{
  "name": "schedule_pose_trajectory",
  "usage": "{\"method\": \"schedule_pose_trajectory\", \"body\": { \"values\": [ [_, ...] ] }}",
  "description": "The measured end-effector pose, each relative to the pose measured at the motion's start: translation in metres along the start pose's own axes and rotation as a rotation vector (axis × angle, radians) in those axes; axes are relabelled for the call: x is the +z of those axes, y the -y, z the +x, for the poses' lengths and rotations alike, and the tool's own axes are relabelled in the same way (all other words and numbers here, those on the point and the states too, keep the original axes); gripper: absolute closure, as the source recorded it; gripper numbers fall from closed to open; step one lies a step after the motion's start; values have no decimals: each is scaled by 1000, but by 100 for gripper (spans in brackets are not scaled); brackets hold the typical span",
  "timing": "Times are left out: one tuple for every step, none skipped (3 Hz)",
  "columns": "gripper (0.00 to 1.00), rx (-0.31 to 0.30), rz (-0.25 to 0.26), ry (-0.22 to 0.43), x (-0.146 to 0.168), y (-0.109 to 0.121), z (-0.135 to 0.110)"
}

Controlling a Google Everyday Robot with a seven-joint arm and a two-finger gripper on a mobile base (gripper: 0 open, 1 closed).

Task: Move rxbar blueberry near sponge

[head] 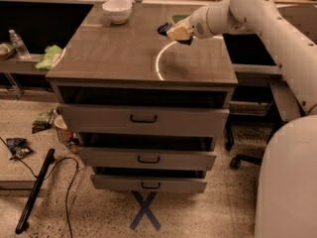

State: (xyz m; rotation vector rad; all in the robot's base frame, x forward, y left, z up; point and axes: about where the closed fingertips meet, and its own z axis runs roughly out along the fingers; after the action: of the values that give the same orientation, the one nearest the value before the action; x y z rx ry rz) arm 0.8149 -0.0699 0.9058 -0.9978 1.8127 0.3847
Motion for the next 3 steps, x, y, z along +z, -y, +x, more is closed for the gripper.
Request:
{"method": "schedule_pose_trajectory", "body": {
  "values": [
    [100,0,0,0,0,0,0],
    [100,6,35,-1,4,6,3],
    [100,19,169,11,20,61,10]
  ]
}}
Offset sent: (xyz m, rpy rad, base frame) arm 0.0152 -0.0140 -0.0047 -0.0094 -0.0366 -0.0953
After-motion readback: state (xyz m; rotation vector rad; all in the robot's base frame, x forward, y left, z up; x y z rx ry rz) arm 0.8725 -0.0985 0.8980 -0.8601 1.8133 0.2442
